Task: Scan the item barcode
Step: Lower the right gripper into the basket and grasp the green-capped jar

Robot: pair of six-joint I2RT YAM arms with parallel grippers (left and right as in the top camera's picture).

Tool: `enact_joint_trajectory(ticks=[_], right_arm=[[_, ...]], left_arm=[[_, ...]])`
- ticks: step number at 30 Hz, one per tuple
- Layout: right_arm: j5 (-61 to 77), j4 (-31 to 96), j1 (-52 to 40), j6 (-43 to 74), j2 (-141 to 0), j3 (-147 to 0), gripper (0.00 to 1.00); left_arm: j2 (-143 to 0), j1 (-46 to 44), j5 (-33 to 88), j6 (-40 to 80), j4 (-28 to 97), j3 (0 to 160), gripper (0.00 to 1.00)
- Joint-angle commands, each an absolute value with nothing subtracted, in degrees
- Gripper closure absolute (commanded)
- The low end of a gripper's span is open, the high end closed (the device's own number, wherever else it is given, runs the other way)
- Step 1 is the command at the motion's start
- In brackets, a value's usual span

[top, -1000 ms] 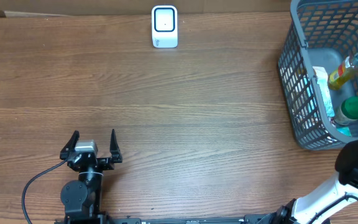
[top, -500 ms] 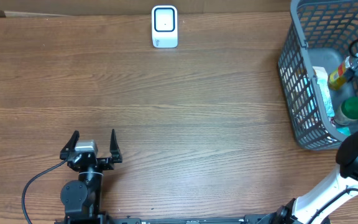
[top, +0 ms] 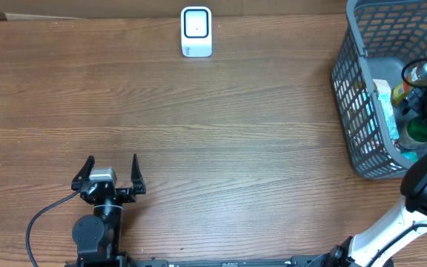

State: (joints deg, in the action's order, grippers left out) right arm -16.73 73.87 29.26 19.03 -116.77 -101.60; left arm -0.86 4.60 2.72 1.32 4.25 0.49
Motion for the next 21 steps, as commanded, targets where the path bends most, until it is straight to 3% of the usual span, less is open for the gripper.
enact_joint_trajectory(ticks=[1,7,12,21], right_arm=[[-17.98,72.77,29.65,21.26,-117.14,-100.07,0.00],[-17.93,70.74,29.65,21.23,-117.14,-97.93,0.00],[-17.96,70.96,29.65,20.99,-117.14,-97.95,0.27],[-15.66,75.00,29.63,21.02,-117.01,-102.43,0.33]], left_arm=[[-0.32,4.91,2.46,1.28,4.29,0.27,0.00],[-0.32,4.91,2.46,1.26,4.29,0.27,0.00],[-0.32,4.91,2.46,1.28,4.29,0.27,0.00],[-0.32,4.91,2.46,1.28,4.29,0.27,0.00]])
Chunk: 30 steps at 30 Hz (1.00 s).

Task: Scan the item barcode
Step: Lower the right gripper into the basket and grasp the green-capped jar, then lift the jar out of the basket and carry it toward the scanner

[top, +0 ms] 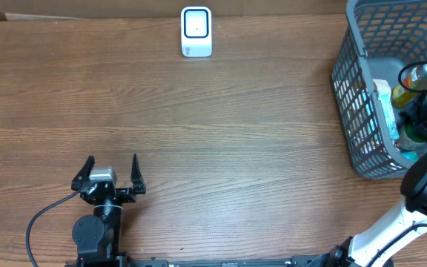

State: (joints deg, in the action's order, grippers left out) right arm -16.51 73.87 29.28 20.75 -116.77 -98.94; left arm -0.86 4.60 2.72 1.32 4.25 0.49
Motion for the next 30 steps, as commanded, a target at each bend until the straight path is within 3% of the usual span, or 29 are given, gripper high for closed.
enact_joint_trajectory(ticks=[1,17,30], right_arm=[[-14.96,76.05,29.58,21.02,-116.88,-103.96,0.33],[-9.43,88.25,22.52,18.70,-105.16,-128.62,0.36],[-4.73,85.45,-3.44,17.98,-96.73,-134.21,0.40]], left_arm=[[-0.32,4.91,2.46,1.26,4.29,0.27,0.00],[-0.32,4.91,2.46,1.28,4.29,0.27,0.01],[-0.32,4.91,2.46,1.28,4.29,0.27,0.00]])
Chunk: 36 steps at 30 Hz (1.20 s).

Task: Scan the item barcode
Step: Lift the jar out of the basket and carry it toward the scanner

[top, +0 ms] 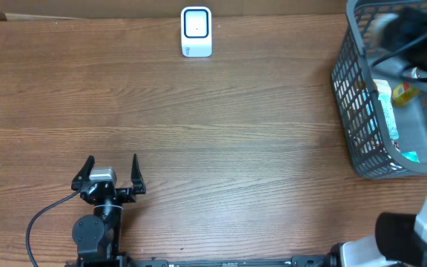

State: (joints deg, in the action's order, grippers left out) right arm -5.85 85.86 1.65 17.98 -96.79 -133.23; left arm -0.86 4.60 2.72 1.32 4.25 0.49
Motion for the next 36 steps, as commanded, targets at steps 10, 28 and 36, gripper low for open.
enact_joint_trajectory(ticks=[10,28,36], right_arm=[[-4.80,85.67,-19.25,24.32,-103.37,-126.93,0.39],[-2.22,59.37,-27.09,44.64,-108.64,-91.55,0.31],[-3.36,50.63,-32.36,46.74,-108.81,-84.27,0.28]], left_arm=[[-0.32,4.91,2.46,1.28,4.29,0.27,0.00],[-0.32,4.91,2.46,1.26,4.29,0.27,0.01],[-0.32,4.91,2.46,1.28,4.29,0.27,0.00]])
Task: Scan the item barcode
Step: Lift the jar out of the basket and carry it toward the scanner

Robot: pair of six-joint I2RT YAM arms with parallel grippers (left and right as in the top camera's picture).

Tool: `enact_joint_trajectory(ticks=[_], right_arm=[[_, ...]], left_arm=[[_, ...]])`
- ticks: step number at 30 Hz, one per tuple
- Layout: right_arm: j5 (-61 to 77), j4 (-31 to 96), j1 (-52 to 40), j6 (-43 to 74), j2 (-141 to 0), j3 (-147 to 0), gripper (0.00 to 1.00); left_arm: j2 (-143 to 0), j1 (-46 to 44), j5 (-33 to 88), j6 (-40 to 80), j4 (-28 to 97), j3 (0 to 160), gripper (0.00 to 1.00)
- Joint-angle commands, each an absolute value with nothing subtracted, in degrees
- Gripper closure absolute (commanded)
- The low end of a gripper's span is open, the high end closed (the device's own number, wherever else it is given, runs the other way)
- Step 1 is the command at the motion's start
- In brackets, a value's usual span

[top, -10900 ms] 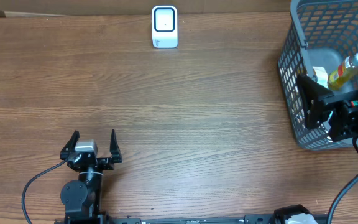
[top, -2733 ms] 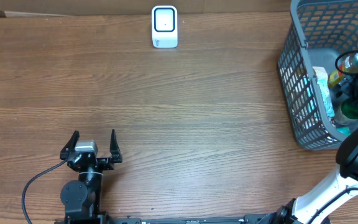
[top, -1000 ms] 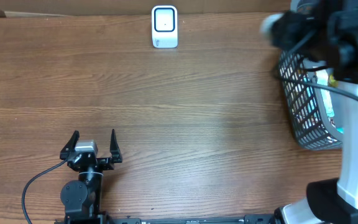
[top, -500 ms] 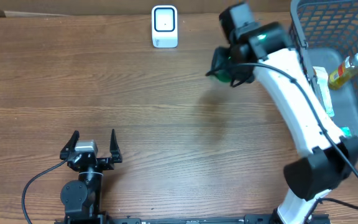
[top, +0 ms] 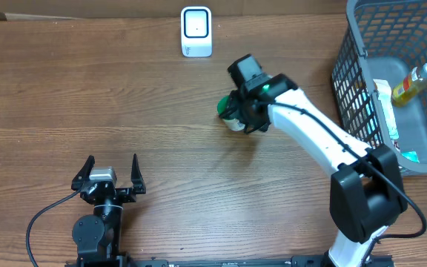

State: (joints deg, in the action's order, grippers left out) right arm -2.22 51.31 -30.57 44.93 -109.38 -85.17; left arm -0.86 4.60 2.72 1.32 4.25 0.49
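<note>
A white barcode scanner (top: 196,32) stands at the table's far edge, its dark window facing up. My right gripper (top: 236,113) is out over the middle of the table, right of and nearer than the scanner. It is shut on a small green-capped item (top: 229,116) with a white base. My left gripper (top: 110,169) rests open near the front left, with nothing between its fingers.
A grey mesh basket (top: 362,89) stands at the right edge. It holds a yellow bottle (top: 408,81), a white and blue packet (top: 386,111) and more items. The right arm (top: 325,141) stretches from the front right across the table.
My right gripper was up over the basket's far corner, blurred. Now it is over the middle of the table near the scanner, holding the green-capped item. The left arm is unchanged.
My right gripper was down inside the basket among the items at the first two moments. Then it was raised over the basket's far side. Now it holds the green-capped item over the table, below and right of the scanner. The left gripper stayed open throughout.
</note>
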Motion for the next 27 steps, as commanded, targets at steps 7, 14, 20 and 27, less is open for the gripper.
enact_joint_trajectory(ticks=[7,14,20,27], right_arm=[[-11.53,50.41,-34.02,45.17,-108.90,-84.90,0.15],[-9.58,56.84,-32.27,30.59,-108.88,-95.98,0.09],[-3.29,58.48,-31.64,8.86,-108.90,-103.18,0.00],[-3.29,60.14,-31.42,-6.24,-113.40,-102.89,0.00]], left_arm=[[-0.32,4.91,2.46,1.28,4.29,0.27,0.00],[-0.32,4.91,2.46,1.26,4.29,0.27,0.01],[-0.32,4.91,2.46,1.26,4.29,0.27,0.01],[-0.32,4.91,2.46,1.28,4.29,0.27,0.00]])
